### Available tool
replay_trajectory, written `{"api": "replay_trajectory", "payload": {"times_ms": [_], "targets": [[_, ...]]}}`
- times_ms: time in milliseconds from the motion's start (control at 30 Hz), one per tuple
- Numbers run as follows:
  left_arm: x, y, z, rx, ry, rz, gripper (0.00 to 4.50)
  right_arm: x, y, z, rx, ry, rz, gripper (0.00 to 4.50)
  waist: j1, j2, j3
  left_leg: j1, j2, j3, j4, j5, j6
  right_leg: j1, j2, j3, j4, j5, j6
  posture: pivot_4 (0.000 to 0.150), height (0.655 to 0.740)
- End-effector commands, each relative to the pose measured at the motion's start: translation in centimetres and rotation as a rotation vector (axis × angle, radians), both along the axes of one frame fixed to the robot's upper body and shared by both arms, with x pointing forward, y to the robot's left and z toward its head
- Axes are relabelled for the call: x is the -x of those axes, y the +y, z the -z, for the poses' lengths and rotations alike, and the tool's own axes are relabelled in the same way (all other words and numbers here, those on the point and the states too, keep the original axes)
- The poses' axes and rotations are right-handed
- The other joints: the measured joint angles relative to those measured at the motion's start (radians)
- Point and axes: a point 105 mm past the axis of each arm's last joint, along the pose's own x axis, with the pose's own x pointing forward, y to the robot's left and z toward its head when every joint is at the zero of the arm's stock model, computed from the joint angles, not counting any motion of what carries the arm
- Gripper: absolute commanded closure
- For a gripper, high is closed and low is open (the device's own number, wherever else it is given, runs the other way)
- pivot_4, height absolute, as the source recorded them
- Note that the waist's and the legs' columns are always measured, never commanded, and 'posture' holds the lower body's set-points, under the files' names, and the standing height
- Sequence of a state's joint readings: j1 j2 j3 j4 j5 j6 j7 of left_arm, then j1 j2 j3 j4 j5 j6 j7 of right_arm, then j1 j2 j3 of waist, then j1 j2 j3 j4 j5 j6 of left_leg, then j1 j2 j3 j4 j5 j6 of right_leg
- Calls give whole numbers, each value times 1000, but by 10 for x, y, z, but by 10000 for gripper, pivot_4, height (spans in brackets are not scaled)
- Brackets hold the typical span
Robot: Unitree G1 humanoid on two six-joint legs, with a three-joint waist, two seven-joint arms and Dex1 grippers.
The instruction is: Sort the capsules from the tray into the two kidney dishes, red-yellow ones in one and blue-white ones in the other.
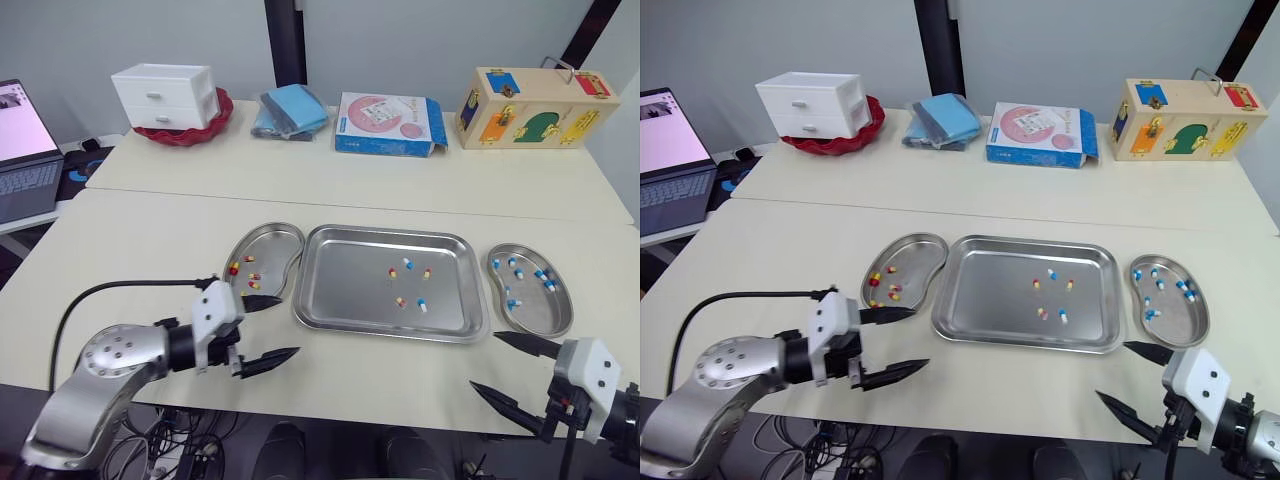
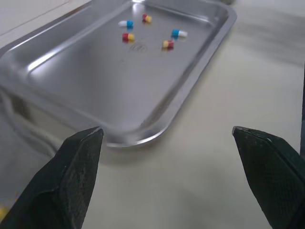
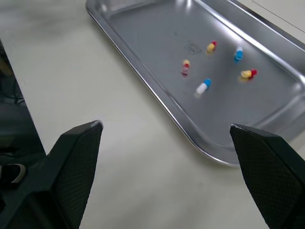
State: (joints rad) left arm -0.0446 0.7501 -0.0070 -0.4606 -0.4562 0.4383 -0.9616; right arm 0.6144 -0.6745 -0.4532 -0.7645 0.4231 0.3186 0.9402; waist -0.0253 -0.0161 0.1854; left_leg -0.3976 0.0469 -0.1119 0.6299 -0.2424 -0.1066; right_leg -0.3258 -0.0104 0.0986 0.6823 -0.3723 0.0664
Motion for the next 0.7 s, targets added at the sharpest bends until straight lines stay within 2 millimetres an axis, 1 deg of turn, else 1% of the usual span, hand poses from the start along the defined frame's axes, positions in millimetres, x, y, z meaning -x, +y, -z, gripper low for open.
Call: {"api": "replay_trajectory", "payload": {"times_ms": [33, 133, 167, 200, 333, 467, 600, 700], "targets": [[-17, -28, -4, 26, -11, 27, 0, 0, 10, -5, -13, -32, -13, 211, 1, 0, 0, 0, 0, 0, 1, 0, 0, 0, 0, 0, 0, 0, 0, 1500, 7312], [-32, -52, -7, 46, -7, 39, 6302, 2, 11, -3, -22, -30, 1, 0, -1, 0, 0, 0, -1, 0, 1, 0, 0, 1, 0, 0, 0, 0, 0, 1500, 7312], [-38, -64, -7, 45, -8, 42, 9381, 2, 10, -2, -22, -29, 8, 0, -3, 0, 0, 0, -1, 0, 1, 0, 0, 1, 0, 0, 0, 0, 0, 1500, 7312], [-42, -74, -8, 45, -4, 45, 11222, 3, 9, 0, -22, -28, 12, 0, -6, 0, 0, 0, -1, 0, 1, 0, 0, 1, 0, 0, 0, 0, 0, 1500, 7312], [-51, -101, -10, 39, 0, 54, 11222, 6, 6, 4, -24, -20, 34, 0, -3, 0, 0, -1, -1, 0, 2, 0, 0, 1, 0, 0, 0, 0, 0, 1500, 7312], [-56, -122, -7, 1, -4, 67, 11222, 9, 4, 11, -25, -11, 44, 0, -4, 1, -1, 0, -1, -1, 2, 0, 0, 1, 0, 0, 0, 0, 0, 1500, 7312], [-63, -135, 0, -32, 4, 49, 11222, 11, 4, 17, -25, -8, 48, 0, -4, 1, -1, 0, -1, -1, 2, 0, 0, 1, 0, 0, 0, 0, 0, 1500, 7312], [-63, -140, 7, -52, 27, 51, 11222, 13, 3, 19, -25, -10, 53, 0, -4, 1, -1, 0, -1, -1, 2, 0, 0, 2, 0, 0, 0, 0, 0, 1500, 7312]]}}
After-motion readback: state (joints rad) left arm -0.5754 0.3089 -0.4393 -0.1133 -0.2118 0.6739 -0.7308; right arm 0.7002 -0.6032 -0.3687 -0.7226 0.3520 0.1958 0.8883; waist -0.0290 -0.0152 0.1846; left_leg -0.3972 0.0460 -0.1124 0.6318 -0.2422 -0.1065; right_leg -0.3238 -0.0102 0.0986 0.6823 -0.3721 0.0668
